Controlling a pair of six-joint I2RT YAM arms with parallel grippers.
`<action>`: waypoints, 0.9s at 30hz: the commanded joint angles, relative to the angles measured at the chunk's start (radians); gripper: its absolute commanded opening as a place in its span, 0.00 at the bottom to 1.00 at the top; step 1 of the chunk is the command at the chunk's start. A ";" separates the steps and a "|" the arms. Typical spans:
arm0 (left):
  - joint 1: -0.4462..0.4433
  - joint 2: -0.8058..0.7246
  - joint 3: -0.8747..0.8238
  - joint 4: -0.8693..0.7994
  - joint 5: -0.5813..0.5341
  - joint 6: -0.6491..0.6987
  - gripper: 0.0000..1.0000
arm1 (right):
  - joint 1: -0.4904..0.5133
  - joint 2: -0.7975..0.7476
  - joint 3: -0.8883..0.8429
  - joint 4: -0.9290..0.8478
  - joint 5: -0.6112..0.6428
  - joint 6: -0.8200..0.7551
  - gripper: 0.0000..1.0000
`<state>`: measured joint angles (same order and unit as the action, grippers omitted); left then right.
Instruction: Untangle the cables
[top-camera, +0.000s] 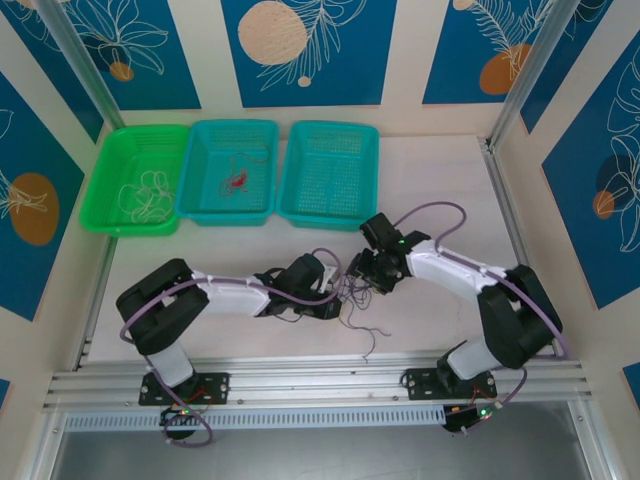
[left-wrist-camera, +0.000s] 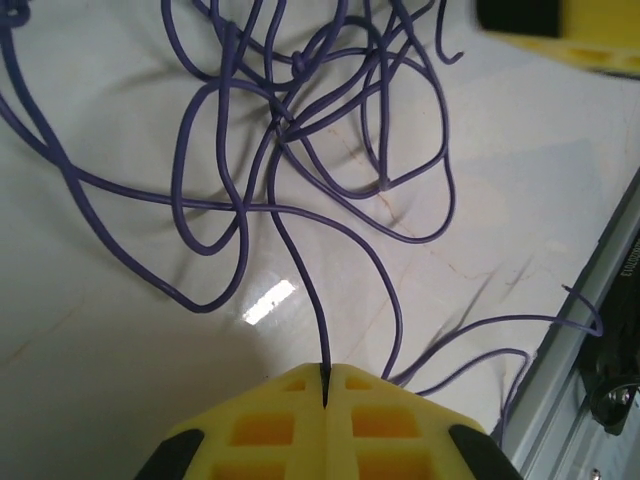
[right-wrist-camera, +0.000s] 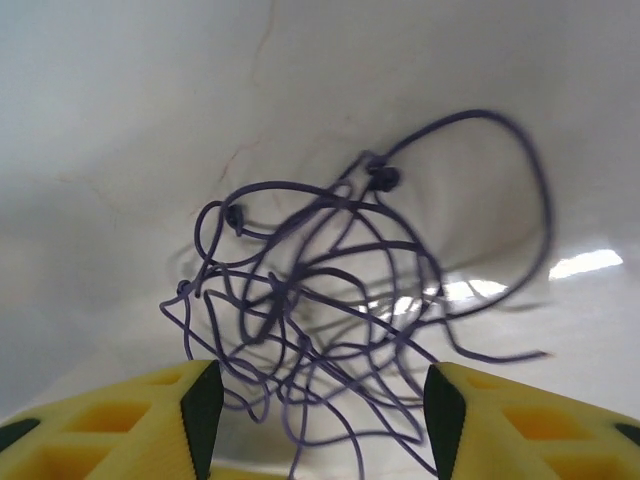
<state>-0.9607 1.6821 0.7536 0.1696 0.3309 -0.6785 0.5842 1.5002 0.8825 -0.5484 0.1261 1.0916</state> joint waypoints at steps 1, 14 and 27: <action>-0.009 -0.118 -0.024 -0.033 -0.042 0.079 0.00 | 0.018 0.080 0.034 -0.019 0.017 0.014 0.53; 0.246 -0.673 -0.083 -0.463 -0.240 0.274 0.00 | -0.209 0.016 -0.063 0.027 0.057 -0.024 0.00; 0.599 -0.854 -0.055 -0.638 -0.157 0.369 0.00 | -0.399 -0.192 -0.138 -0.009 0.040 -0.149 0.15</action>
<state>-0.3733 0.8246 0.6964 -0.4755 0.0914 -0.3145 0.1467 1.3079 0.7166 -0.5285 0.1852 1.0225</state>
